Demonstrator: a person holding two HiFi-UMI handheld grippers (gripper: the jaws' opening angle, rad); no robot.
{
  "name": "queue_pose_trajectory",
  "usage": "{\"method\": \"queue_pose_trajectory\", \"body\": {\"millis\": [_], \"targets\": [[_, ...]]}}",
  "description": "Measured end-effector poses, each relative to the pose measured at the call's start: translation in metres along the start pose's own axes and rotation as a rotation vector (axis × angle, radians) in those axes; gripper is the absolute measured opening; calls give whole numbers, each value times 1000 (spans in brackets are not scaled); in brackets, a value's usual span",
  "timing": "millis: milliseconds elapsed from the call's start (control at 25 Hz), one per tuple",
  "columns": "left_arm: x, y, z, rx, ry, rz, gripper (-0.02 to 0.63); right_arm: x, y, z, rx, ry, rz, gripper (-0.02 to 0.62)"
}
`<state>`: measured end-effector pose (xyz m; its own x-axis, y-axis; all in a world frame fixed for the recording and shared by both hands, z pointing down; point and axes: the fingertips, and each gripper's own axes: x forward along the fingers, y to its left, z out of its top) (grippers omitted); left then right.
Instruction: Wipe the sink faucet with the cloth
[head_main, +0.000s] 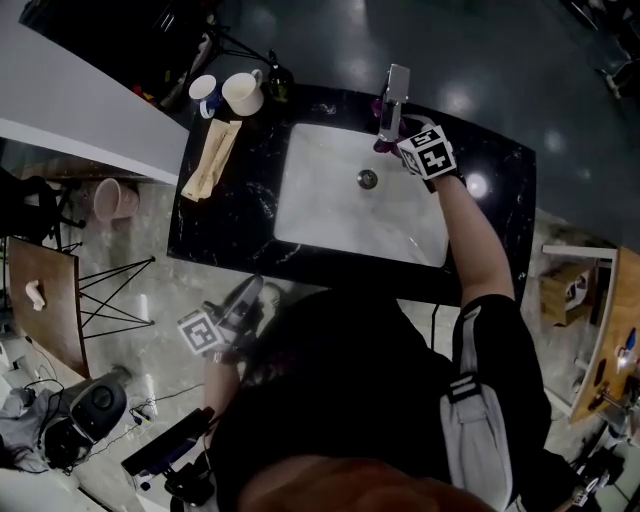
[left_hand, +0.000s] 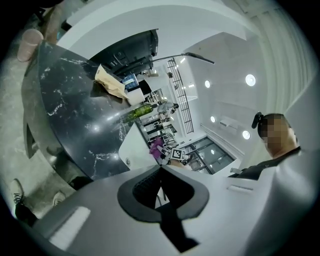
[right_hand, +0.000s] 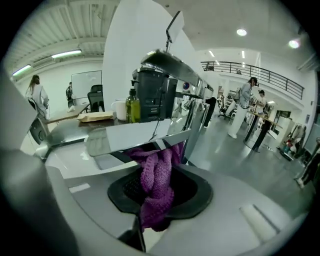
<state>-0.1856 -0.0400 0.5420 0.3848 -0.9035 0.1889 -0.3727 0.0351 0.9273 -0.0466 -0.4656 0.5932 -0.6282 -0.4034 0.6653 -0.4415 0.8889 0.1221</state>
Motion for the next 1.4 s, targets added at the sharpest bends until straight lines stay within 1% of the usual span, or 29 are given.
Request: {"method": "queue_pose_trajectory", "body": {"millis": [80,120,160,240,280,320,360,440,520,600,640,720,760,840,920,960,1040,1120,1160,1200,1280,1320,1360,1400], "targets": [[6,-2,-1,-9,13,-14,2,-16,8,-2,59,-27,47,104],[9,-3,-2,-17,19,-25,2,-25,12,-3,118,-46,76,104],[12,-5,-1,-10,26,-32,2,-36,14,-5,200,-71,108,104],[19,-6,0,0,42,-40,2,-60,14,-6,412,-154,182,103],[22,-6,1,4,51,-43,2,-73,10,-2,518,-214,217,103],[26,-6,2,14,61,-45,2,-86,4,6,602,-280,246,103],[29,-7,4,26,72,-48,2,-98,-2,18,657,-344,268,103],[36,-9,4,44,94,-57,1,-118,-18,48,691,-448,295,103],[41,-11,3,66,111,-63,2,-129,-33,81,681,-521,319,103],[45,-11,3,85,117,-59,2,-132,-45,108,670,-564,347,103],[45,-12,2,75,115,-59,1,-128,-51,116,674,-568,352,104],[43,-13,1,27,98,-65,2,-114,-60,119,681,-543,349,103],[39,-11,2,19,89,-58,2,-105,-63,117,682,-519,347,104],[32,-5,5,38,75,-27,2,-87,-66,107,696,-474,344,103],[28,0,5,35,66,-7,2,-71,-71,94,733,-439,337,103],[27,2,4,28,63,-1,2,-61,-73,85,743,-411,324,103],[25,5,3,17,55,9,2,-38,-75,63,738,-322,290,103],[21,7,2,5,45,20,2,-16,-76,43,756,-246,273,101],[20,8,2,-1,41,26,2,-6,-77,33,742,-196,253,101],[18,9,1,-5,39,31,2,4,-76,22,696,-124,218,101],[18,11,1,-7,37,37,1,24,-70,-1,559,36,137,101],[18,11,0,-7,38,37,2,30,-68,-9,513,90,108,100],[19,10,0,-6,40,35,2,34,-67,-13,496,117,94,100],[20,9,-1,-8,42,32,2,36,-67,-15,501,126,95,100]]}}
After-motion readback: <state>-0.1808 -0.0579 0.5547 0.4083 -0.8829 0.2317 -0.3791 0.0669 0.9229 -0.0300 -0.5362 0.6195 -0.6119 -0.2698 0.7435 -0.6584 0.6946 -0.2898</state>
